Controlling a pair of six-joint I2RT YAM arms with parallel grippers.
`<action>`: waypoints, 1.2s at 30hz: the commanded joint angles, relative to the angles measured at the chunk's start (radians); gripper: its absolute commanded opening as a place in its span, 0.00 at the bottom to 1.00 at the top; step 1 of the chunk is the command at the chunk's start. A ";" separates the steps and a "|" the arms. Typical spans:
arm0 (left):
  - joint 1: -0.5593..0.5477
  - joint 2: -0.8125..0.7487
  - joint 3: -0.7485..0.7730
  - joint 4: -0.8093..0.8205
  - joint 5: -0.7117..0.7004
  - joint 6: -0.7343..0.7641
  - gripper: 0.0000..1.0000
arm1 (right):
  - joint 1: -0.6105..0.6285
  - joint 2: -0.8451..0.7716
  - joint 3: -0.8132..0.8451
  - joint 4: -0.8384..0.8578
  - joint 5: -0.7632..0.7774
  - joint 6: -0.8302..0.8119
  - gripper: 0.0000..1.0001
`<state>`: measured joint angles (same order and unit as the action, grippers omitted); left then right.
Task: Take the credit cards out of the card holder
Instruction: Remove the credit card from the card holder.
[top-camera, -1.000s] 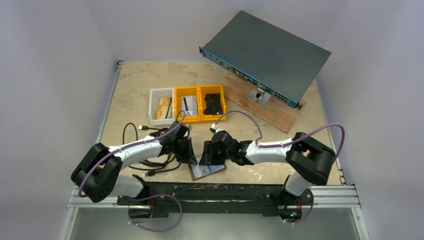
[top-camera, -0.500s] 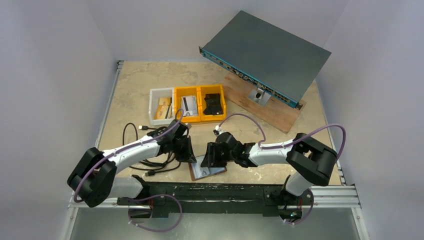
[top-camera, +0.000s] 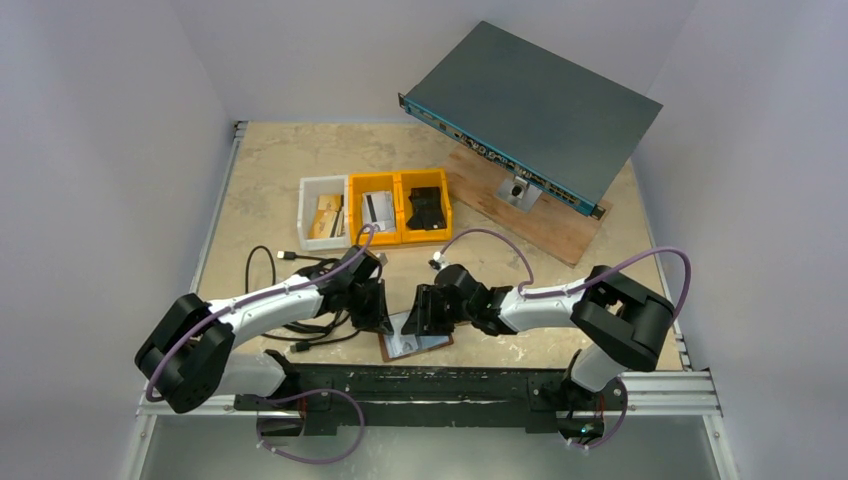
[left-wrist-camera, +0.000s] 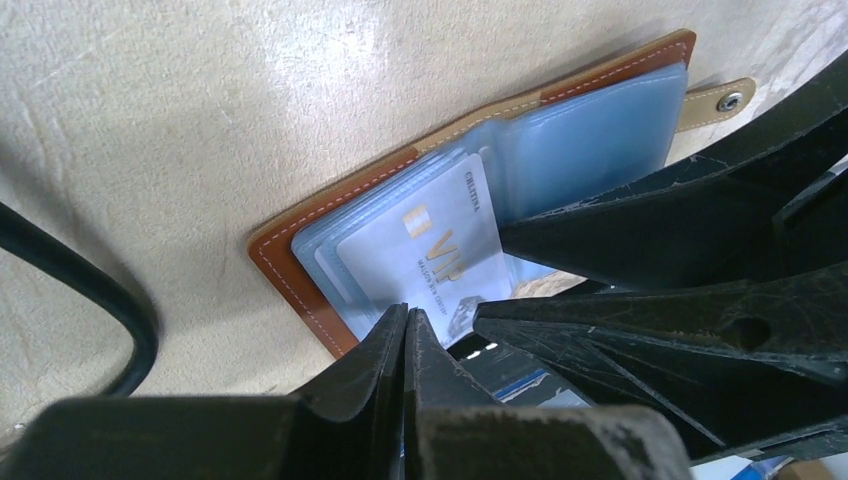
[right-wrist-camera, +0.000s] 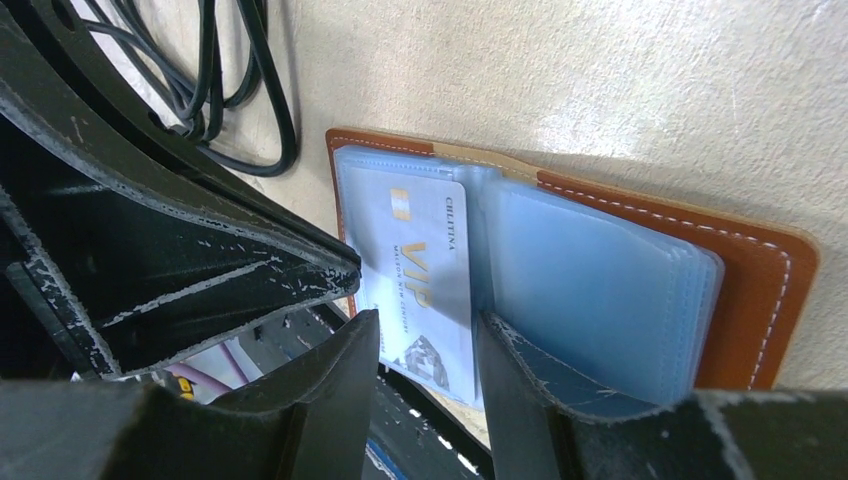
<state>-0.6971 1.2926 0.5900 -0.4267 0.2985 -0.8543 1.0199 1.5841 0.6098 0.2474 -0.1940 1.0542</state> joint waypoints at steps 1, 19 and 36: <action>-0.012 0.010 -0.006 0.018 -0.024 -0.013 0.00 | -0.009 0.011 -0.030 0.028 -0.020 0.017 0.41; -0.031 0.067 0.010 0.026 -0.050 -0.009 0.00 | -0.042 0.050 -0.096 0.160 -0.082 0.049 0.38; -0.027 0.148 0.036 -0.003 -0.103 0.010 0.00 | -0.117 0.015 -0.213 0.356 -0.155 0.091 0.36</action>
<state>-0.7208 1.4002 0.6331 -0.3992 0.2817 -0.8566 0.9257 1.6115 0.4515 0.5453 -0.3332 1.1316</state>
